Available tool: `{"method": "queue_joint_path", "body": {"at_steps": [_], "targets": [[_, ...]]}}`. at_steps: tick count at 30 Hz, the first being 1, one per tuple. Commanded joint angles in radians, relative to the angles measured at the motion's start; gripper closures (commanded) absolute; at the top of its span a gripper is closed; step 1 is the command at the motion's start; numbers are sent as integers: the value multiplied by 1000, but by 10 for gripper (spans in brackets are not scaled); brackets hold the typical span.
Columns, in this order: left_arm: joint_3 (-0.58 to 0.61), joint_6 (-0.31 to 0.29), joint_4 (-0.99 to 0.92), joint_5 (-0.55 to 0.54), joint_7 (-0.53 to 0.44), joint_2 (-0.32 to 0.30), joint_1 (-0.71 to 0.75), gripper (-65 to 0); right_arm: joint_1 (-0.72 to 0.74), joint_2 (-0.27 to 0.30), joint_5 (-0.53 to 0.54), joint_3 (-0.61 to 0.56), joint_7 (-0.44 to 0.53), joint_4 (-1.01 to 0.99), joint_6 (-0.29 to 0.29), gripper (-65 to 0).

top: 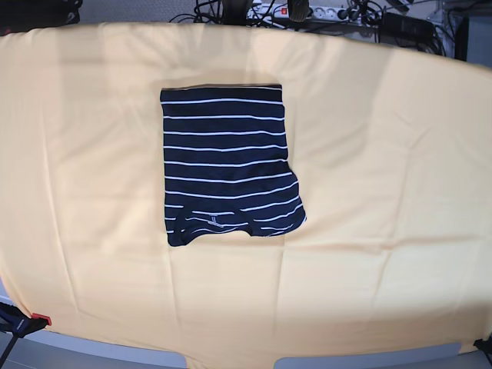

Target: Fold the T-shirt properly

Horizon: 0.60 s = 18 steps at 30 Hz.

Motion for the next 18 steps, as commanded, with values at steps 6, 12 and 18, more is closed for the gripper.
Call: {"method": "queue_joint_path", "body": {"at_steps": [6,12,18], "targets": [[-2,-6,-93,55,-116,26,-127,0,66,11,-121,-122,160,-79,-58,0],[35,75,-195,195,-225,75,-233,0,196,-25,-230,-296,158,-197,-225,0],[219,179,-302,369,-503,88,-286,0,317,-99,-285,-391,246,-356,-265,0]]}}
